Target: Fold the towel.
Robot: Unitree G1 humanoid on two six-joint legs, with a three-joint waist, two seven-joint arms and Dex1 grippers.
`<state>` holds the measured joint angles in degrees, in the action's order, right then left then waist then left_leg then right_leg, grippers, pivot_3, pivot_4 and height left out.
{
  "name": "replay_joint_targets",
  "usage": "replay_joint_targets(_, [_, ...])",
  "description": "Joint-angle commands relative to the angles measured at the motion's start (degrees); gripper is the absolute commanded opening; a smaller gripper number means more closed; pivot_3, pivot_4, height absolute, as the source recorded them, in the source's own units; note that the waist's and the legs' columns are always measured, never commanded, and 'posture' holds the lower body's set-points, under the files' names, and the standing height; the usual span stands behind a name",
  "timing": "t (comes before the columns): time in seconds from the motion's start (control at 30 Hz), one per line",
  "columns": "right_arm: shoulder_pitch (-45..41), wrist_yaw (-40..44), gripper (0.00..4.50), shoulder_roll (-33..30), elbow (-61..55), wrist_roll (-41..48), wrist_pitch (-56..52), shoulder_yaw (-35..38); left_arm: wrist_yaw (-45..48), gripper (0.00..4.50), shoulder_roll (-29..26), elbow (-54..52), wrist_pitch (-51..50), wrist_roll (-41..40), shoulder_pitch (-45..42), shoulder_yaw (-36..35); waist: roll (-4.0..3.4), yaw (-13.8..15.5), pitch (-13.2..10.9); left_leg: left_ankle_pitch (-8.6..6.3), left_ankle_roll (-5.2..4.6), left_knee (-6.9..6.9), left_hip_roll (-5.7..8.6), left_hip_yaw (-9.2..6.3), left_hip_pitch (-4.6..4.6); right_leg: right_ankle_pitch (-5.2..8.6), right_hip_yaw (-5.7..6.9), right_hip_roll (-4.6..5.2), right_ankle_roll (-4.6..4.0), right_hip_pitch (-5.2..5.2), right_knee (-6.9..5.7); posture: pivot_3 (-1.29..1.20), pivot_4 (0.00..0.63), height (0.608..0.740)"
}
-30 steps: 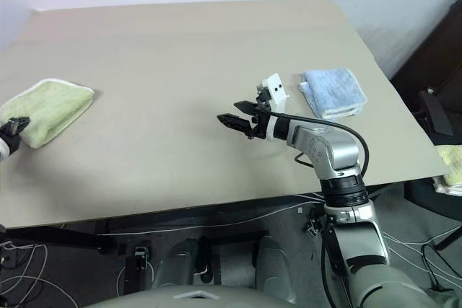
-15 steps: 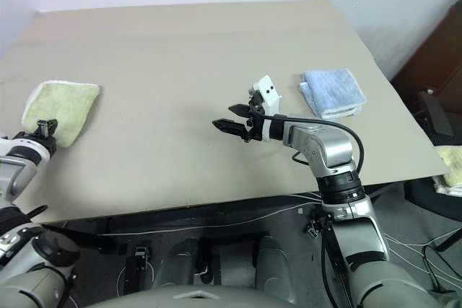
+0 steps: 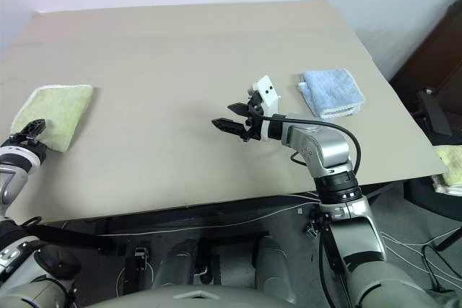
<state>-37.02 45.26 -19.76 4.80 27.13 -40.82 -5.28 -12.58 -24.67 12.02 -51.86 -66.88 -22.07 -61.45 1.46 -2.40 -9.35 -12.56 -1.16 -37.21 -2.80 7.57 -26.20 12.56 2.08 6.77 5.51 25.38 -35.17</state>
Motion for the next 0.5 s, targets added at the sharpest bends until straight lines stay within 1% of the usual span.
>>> replay_joint_targets(0.03, [-0.17,0.64,3.88,0.28,-1.20,-0.12,1.40,0.27,-1.66,4.21,0.86,-5.21,-0.72,-2.64,3.04,1.45,0.01,-0.03,0.01,0.00,0.00,0.01,0.00,0.00,0.01,0.00,0.00,0.00,0.00,0.00,0.00,0.00,0.150,0.740])
replay_joint_targets(0.07, [-0.09,0.65,3.88,0.34,-1.26,-0.14,1.44,0.23,-1.54,4.49,0.95,-6.14,-1.16,-3.13,4.00,2.23,0.00,-0.07,0.01,0.00,0.00,0.01,-0.01,0.00,0.01,0.00,0.00,-0.01,0.00,0.00,0.00,0.00,0.150,0.740])
replay_joint_targets(0.1, [-0.05,0.67,3.88,0.37,-1.30,-0.16,1.45,0.22,-1.49,4.49,0.97,-6.75,-1.28,-3.58,4.67,2.84,-0.01,-0.09,0.01,0.00,0.00,0.01,0.00,0.01,0.02,0.00,-0.01,0.00,0.00,0.00,0.00,0.00,0.150,0.740])
replay_joint_targets(0.17, [0.33,0.87,3.88,0.48,-1.57,-0.03,1.52,0.14,-0.72,4.49,2.11,-11.13,-3.66,-7.81,7.38,4.81,0.00,-0.10,0.01,0.00,0.01,0.02,-0.01,0.02,0.06,0.00,-0.02,0.00,0.00,-0.01,-0.01,0.00,0.150,0.740])
replay_joint_targets(0.3, [1.10,1.42,3.88,0.52,-2.38,0.43,1.43,0.20,5.21,4.49,0.08,-18.94,-9.50,-9.94,13.05,13.68,-0.01,0.28,0.00,0.00,0.02,0.03,-0.04,0.00,0.06,0.05,-0.02,0.03,-0.10,-0.02,0.00,0.00,0.150,0.740])
replay_joint_targets(0.37, [1.30,1.43,3.88,0.69,-2.83,0.58,1.25,0.22,10.09,4.49,-2.53,-22.26,-10.90,-9.24,14.99,17.90,-0.01,0.42,0.00,0.00,0.03,0.02,-0.04,-0.02,0.06,0.10,-0.01,0.03,-0.19,-0.03,0.00,0.00,0.150,0.740])
replay_joint_targets(0.47, [1.59,1.66,3.88,0.45,-3.30,0.88,1.19,0.81,24.43,4.49,-9.89,-30.51,-9.78,-4.07,18.83,26.64,0.01,0.08,0.01,-0.01,0.04,0.06,-0.07,-0.01,0.05,0.10,-0.02,0.04,-0.24,0.05,0.03,0.00,0.150,0.740])
replay_joint_targets(0.5, [1.76,1.72,3.88,0.24,-3.42,1.06,1.33,1.35,29.39,4.49,-12.22,-32.53,-6.88,-0.81,19.22,29.59,-0.03,-0.01,0.01,-0.01,0.05,0.11,-0.08,0.01,0.04,0.10,-0.03,0.04,-0.26,0.08,0.05,0.00,0.150,0.740])
